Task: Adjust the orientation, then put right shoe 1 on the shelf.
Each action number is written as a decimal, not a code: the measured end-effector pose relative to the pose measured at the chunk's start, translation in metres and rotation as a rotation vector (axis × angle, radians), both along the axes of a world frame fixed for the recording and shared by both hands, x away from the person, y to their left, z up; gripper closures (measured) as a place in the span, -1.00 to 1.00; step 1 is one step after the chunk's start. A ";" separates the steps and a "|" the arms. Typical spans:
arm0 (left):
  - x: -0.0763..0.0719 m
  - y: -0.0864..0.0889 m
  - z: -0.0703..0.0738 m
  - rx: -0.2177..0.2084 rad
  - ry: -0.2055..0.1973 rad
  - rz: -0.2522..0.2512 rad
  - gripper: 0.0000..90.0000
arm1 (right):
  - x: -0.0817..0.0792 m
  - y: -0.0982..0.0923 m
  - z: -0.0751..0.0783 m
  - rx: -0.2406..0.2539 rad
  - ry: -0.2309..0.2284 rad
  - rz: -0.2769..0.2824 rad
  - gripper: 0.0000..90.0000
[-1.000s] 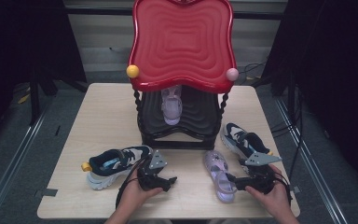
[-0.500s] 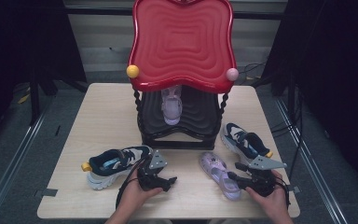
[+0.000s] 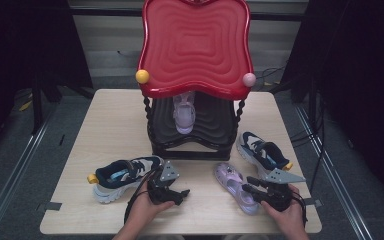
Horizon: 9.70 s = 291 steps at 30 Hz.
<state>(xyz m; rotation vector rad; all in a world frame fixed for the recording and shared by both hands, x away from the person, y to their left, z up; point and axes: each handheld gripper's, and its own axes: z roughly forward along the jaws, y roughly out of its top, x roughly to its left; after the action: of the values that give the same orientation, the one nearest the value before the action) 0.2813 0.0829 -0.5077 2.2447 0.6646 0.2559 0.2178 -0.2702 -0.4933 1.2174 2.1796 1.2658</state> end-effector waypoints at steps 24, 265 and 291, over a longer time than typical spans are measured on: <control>0.000 0.000 0.000 -0.001 0.001 0.000 -0.56 | -0.003 -0.002 -0.004 -0.059 -0.007 0.005 0.70; 0.000 -0.002 0.000 0.004 0.003 -0.010 -0.62 | 0.008 0.021 -0.016 -0.145 0.099 0.094 -0.69; -0.001 -0.001 0.000 0.005 0.007 -0.020 -0.65 | 0.009 0.022 -0.017 -0.191 0.082 0.132 -0.72</control>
<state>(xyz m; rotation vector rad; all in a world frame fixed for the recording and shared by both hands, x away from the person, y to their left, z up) 0.2800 0.0822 -0.5076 2.2571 0.6454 0.2404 0.2264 -0.2477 -0.5100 1.0829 2.4114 1.0435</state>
